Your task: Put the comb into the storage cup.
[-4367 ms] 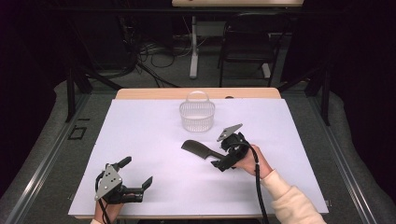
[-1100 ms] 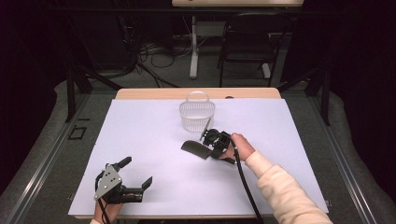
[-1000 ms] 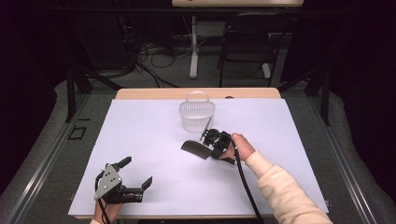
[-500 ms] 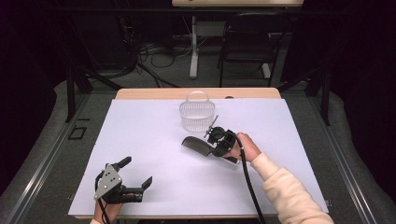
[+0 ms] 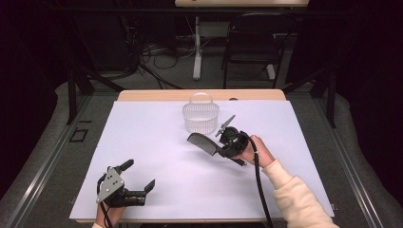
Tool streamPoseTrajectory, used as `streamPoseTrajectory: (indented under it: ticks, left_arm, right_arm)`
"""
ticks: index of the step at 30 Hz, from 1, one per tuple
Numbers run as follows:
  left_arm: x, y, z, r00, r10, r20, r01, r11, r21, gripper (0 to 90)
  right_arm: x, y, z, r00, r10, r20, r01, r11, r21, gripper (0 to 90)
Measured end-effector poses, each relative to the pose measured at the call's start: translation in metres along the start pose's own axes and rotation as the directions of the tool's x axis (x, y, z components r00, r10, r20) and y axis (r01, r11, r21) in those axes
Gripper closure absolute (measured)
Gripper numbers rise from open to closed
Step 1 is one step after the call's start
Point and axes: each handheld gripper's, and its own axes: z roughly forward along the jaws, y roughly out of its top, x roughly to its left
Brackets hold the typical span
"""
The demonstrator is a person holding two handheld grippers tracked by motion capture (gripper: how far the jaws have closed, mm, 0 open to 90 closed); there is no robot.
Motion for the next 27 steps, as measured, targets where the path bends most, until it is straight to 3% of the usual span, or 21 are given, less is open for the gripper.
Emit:
streamPoseTrajectory:
  ticks: [10,27]
  left_arm:
    - [0.0,0.0,0.0,1.0,0.0,-0.004,0.0,1.0,0.001,0.1]
    - [0.0,0.0,0.0,0.9999,-0.007,-0.008,0.007,1.0,-0.005,0.0]
  right_arm:
    - [-0.003,-0.015,-0.01,0.9995,0.03,-0.006,-0.03,0.996,-0.088,72.9]
    - [-0.001,-0.028,-0.021,0.9965,0.077,0.033,-0.068,0.973,-0.222,72.9]
